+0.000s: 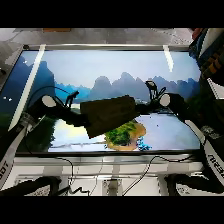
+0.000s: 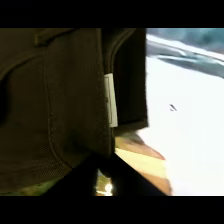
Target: Fold the clothes and pants, and hang the long-sleeved shirts on hangers.
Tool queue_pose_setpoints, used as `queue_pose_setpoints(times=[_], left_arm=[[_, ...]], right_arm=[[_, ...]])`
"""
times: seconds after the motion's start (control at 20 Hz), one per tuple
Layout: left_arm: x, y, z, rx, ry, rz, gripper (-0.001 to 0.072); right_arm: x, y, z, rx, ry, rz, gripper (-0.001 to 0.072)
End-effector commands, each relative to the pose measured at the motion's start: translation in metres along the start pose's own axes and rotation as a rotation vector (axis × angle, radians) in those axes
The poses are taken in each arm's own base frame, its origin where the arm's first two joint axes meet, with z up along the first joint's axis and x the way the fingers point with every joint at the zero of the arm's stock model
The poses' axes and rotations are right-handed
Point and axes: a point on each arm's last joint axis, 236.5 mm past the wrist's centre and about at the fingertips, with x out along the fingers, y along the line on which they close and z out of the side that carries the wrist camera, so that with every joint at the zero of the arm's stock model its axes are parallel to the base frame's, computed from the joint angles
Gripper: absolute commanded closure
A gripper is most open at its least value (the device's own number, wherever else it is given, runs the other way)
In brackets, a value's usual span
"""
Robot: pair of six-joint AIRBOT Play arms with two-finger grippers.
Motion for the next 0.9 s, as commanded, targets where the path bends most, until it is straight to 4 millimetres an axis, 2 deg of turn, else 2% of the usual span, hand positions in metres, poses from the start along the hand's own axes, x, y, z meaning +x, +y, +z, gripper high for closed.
queue_pose_setpoints(times=[0.0,0.05,0.15,0.2,0.25,0.3,0.35,0.45,0.5,0.55,0.6,0.65,0.7,0.75,0.8,0.85], left_arm=[[0.016,-0.007,-0.020,-0.023,0.061,-0.019,-0.0012],[0.018,-0.009,-0.019,-0.015,0.057,-0.018,0.0014],[0.018,-0.009,-0.017,-0.012,0.048,-0.015,0.0016],[0.015,-0.007,-0.015,-0.018,0.040,-0.015,0.0018],[0.011,-0.004,-0.010,-0.025,0.024,-0.014,0.0027],[0.004,-0.002,-0.004,-0.031,0.000,-0.013,0.0133],[-0.007,0.001,0.006,-0.033,-0.039,-0.011,0.0276],[-0.037,0.007,0.028,-0.016,-0.135,-0.003,0.0676],[-0.053,0.008,0.037,-0.002,-0.182,0.004,0.0689],[-0.068,0.010,0.045,-0.003,-0.225,0.011,0.0689],[-0.079,0.012,0.050,-0.004,-0.261,0.017,0.0689],[-0.086,0.013,0.052,-0.006,-0.284,0.022,0.0689],[-0.090,0.014,0.053,-0.005,-0.297,0.025,0.0689],[-0.091,0.013,0.053,-0.001,-0.299,0.026,0.0690],[-0.090,0.013,0.052,0.000,-0.297,0.025,0.0689],[-0.089,0.011,0.052,0.005,-0.293,0.024,0.0689]], right_arm=[[0.002,-0.007,-0.010,-0.017,0.044,-0.025,0.0209],[0.002,-0.007,-0.001,-0.022,0.009,-0.030,0.0012],[-0.004,-0.008,0.026,-0.037,-0.092,-0.040,0.0040],[-0.011,-0.008,0.044,-0.053,-0.154,-0.050,0.0138],[-0.020,-0.008,0.063,-0.072,-0.214,-0.061,0.0392],[-0.031,-0.008,0.081,-0.093,-0.272,-0.077,0.0687],[-0.044,-0.010,0.103,-0.105,-0.345,-0.089,0.0686],[-0.068,-0.016,0.132,-0.085,-0.441,-0.092,0.0689],[-0.073,-0.023,0.139,-0.060,-0.463,-0.089,0.0690],[-0.073,-0.034,0.139,-0.031,-0.457,-0.089,0.0692],[-0.065,-0.040,0.130,-0.046,-0.408,-0.070,0.0693],[-0.052,-0.038,0.113,-0.099,-0.320,-0.006,0.0694],[-0.039,-0.025,0.092,-0.161,-0.228,0.104,0.0694],[-0.033,-0.002,0.068,-0.242,-0.143,0.273,0.0694],[-0.035,0.019,0.052,-0.288,-0.100,0.427,0.0692],[-0.036,0.028,0.048,-0.274,-0.088,0.512,0.0687]])
